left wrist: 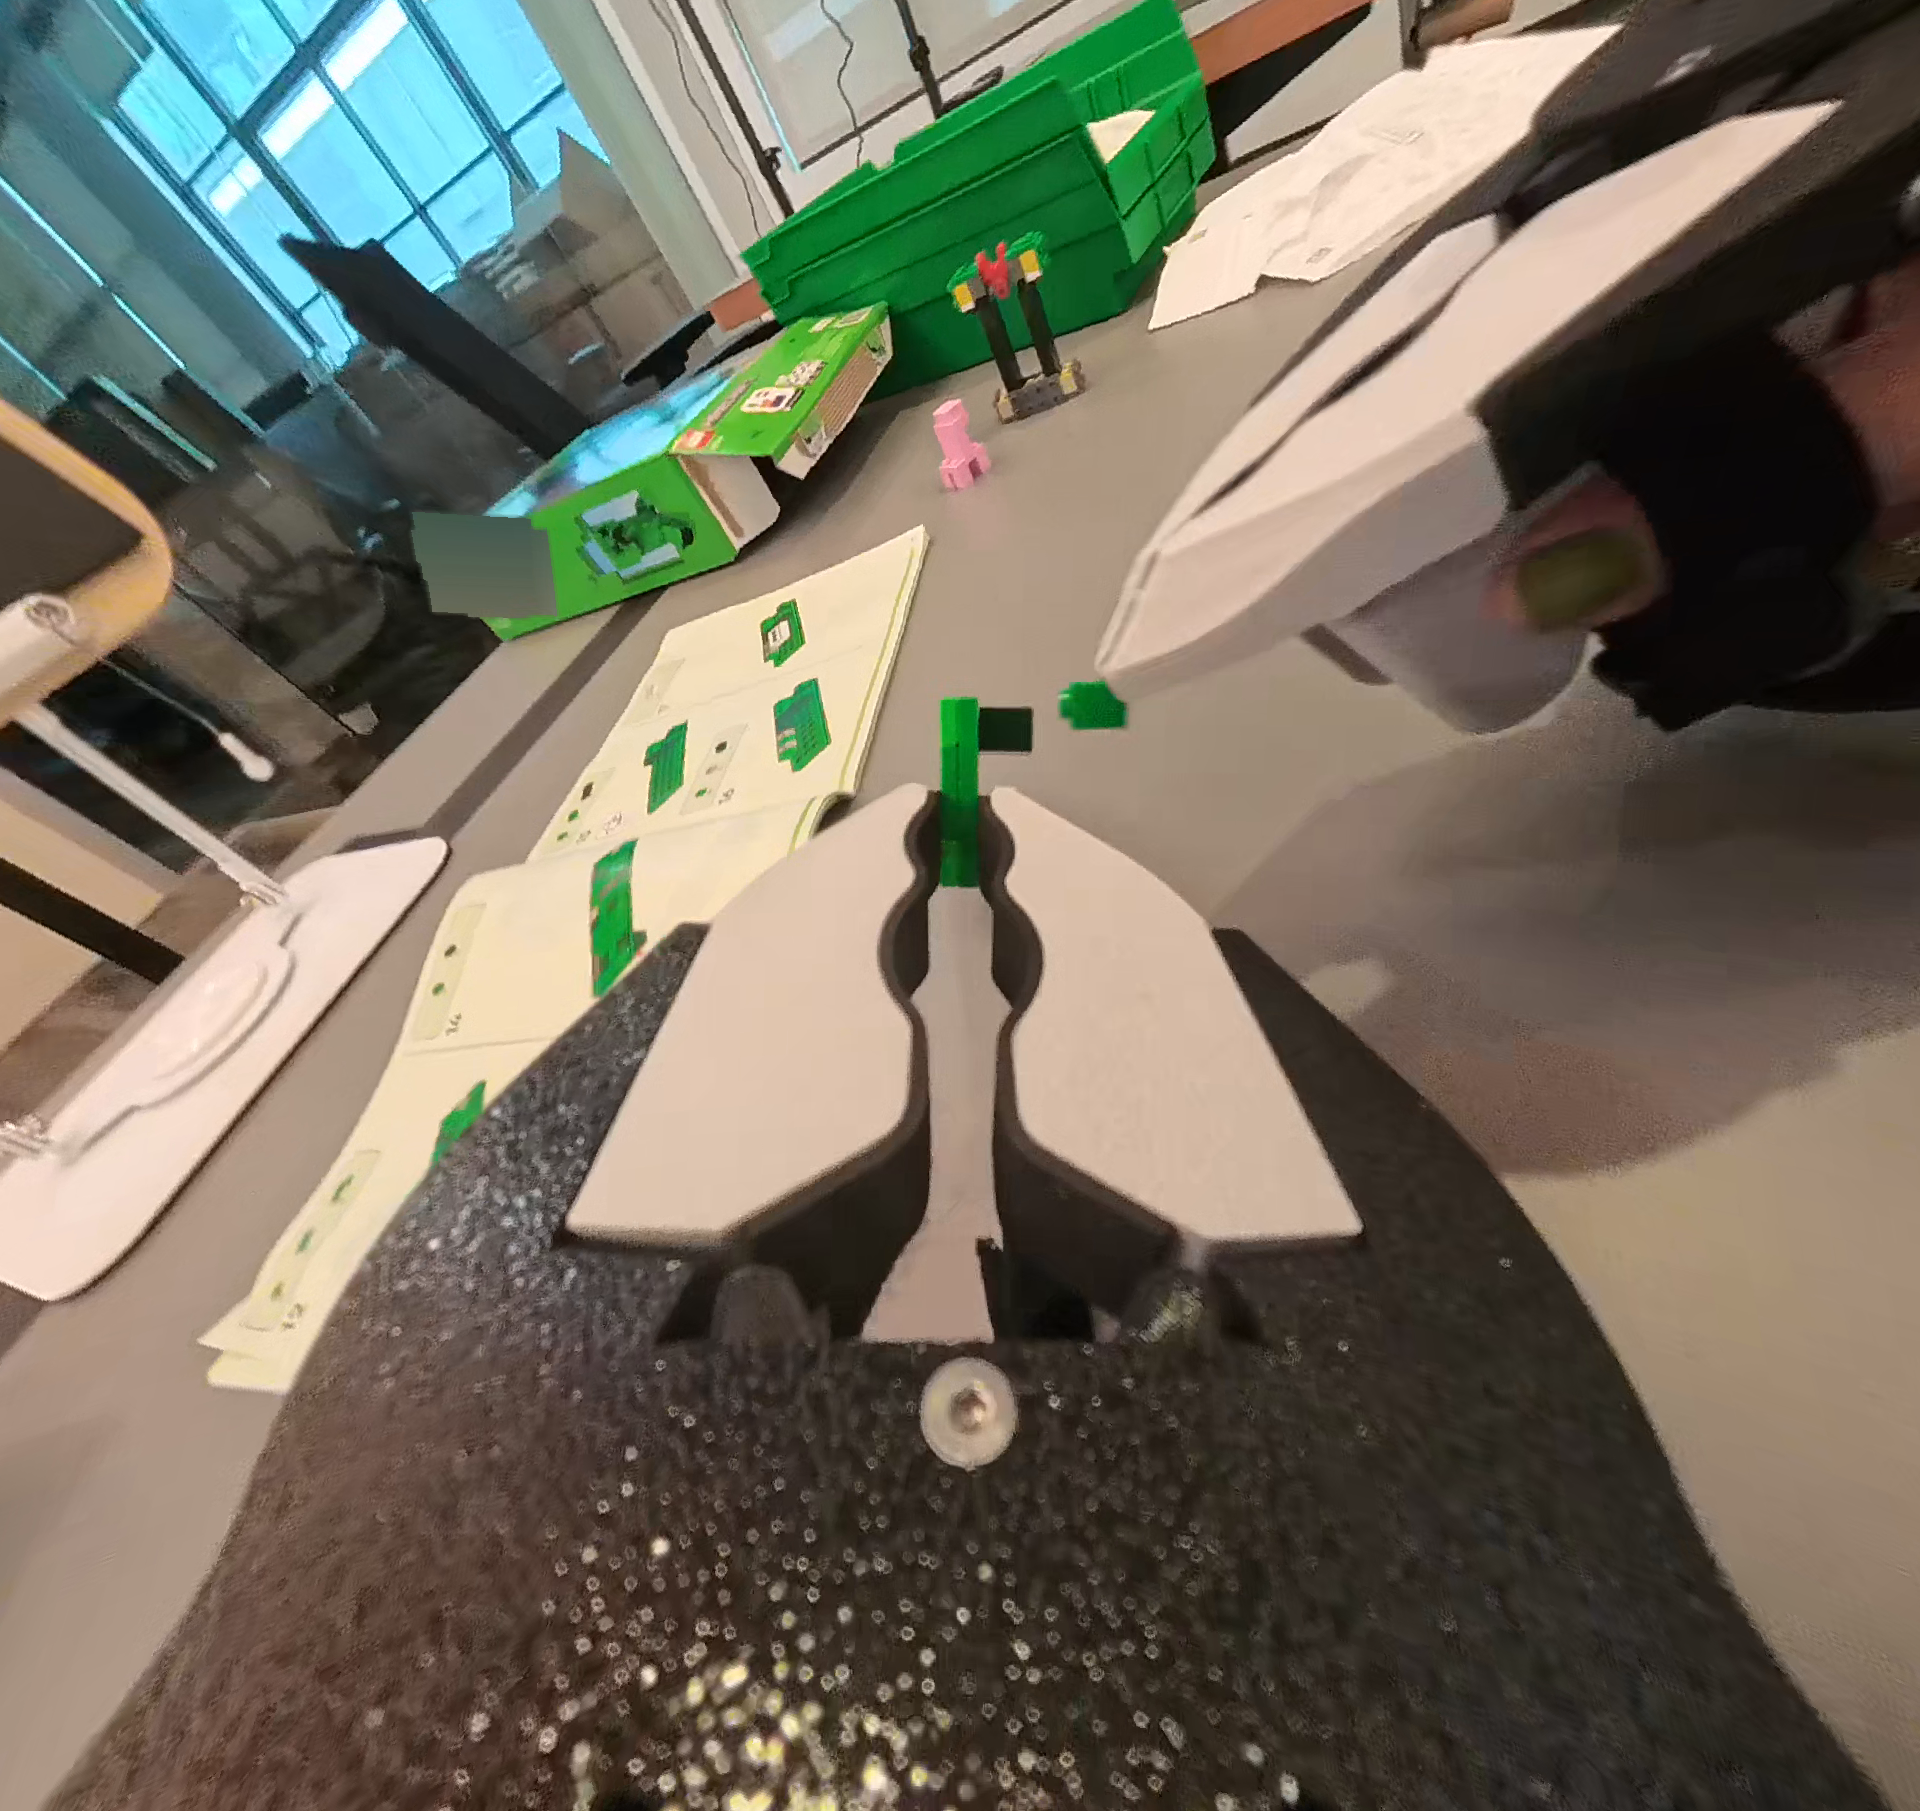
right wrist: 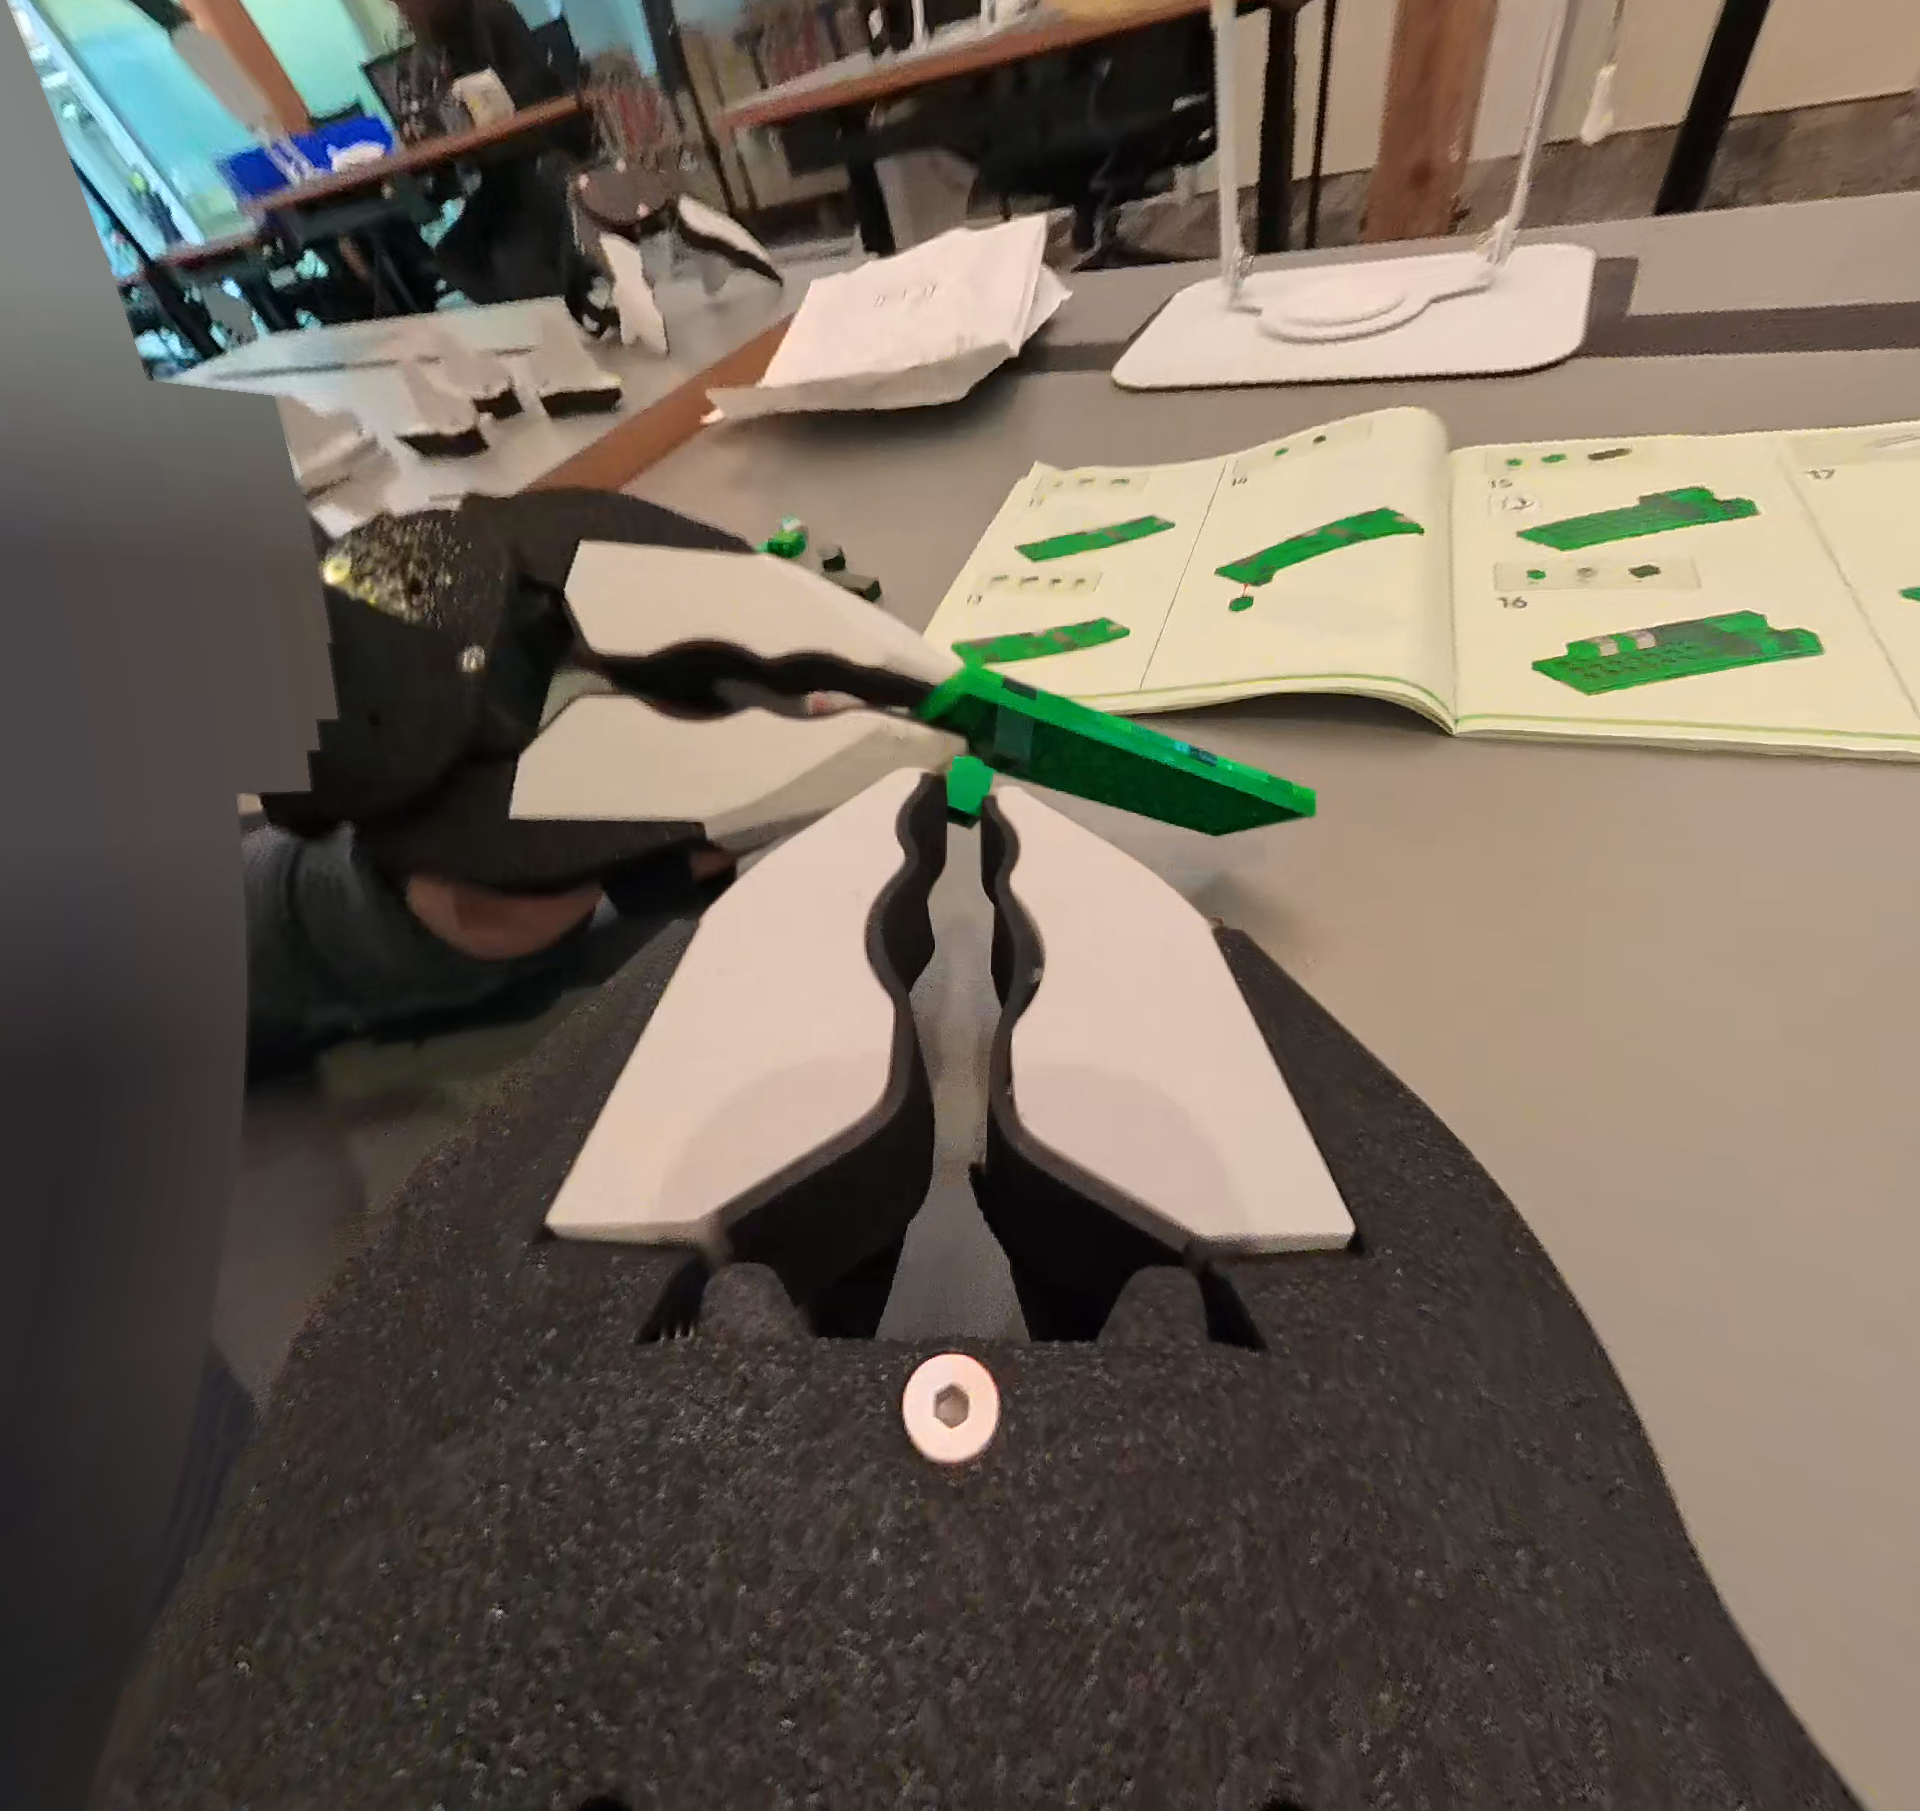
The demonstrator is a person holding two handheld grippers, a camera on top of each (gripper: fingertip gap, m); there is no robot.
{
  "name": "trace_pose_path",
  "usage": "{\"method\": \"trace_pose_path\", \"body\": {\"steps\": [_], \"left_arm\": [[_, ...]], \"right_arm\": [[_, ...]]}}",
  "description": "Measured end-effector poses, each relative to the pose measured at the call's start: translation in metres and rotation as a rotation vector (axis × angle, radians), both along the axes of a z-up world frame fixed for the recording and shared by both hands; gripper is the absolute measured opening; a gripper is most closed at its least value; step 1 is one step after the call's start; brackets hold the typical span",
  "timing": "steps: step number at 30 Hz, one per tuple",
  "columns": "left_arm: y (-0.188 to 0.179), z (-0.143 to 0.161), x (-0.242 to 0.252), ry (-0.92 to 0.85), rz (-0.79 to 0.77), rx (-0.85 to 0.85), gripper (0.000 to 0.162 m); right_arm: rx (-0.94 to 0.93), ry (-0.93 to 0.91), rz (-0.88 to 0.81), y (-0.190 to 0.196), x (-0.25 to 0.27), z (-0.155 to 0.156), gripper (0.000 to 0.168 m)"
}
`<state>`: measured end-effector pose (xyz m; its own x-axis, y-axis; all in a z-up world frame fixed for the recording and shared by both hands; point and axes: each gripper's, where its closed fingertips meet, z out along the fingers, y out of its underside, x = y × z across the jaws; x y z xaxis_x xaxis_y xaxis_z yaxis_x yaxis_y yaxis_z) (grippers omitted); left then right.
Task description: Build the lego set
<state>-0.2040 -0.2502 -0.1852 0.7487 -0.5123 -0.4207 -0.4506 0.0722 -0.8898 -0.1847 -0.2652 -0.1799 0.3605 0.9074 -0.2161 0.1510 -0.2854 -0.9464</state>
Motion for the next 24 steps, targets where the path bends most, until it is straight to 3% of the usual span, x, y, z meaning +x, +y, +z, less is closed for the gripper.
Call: {"method": "trace_pose_path", "body": {"steps": [4, 16, 24], "left_arm": [[-0.0027, 0.0016, 0.0043, 0.035, -0.002, 0.021, 0.006], [-0.0048, 0.0022, 0.0062, 0.051, -0.013, 0.027, 0.006], [-0.0076, 0.0019, 0.0114, -0.036, -0.062, -0.025, 0.006]], "right_arm": [[0.006, 0.060, -0.081, 0.0005, -0.0043, 0.0072, 0.006], [0.120, -0.013, -0.147, 0.0006, -0.0041, 0.0071, 0.006], [0.268, -0.067, -0.180, 0.0004, -0.0021, 0.0095, 0.005]]}}
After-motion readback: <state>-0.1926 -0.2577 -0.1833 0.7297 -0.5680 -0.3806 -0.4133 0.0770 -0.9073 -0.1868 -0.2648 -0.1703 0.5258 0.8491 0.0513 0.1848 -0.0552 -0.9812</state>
